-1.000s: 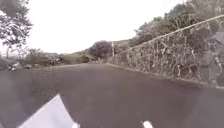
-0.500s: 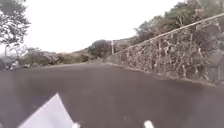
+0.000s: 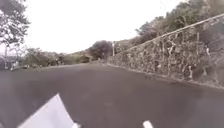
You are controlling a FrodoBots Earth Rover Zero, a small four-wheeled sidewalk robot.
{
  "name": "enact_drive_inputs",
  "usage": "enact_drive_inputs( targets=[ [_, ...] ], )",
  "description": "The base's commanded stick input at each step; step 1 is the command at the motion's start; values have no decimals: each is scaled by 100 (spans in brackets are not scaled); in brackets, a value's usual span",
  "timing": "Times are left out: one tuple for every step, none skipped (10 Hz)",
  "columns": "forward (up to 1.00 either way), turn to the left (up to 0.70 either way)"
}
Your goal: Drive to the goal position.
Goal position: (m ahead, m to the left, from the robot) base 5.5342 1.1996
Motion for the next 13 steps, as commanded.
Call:
enact_drive_inputs(
  targets=[
    [50,0],
    [50,0],
    [50,0],
    [50,0],
    [50,0],
    [50,0],
    [50,0],
    [50,0],
    [50,0],
    [50,0],
    [50,0],
    [50,0],
    [50,0]
  ],
)
